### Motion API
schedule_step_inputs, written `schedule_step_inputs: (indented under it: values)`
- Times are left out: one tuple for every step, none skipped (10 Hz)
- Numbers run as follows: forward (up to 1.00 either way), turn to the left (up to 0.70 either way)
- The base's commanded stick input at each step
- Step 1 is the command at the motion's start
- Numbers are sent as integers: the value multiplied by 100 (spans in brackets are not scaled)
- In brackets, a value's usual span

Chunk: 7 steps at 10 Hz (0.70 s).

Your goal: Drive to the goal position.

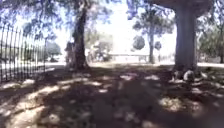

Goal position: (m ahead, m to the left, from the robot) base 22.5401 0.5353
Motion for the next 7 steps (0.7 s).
schedule_step_inputs:
  values:
    - [70,0]
    - [70,0]
    - [70,0]
    - [70,0]
    - [70,0]
    - [70,0]
    - [70,0]
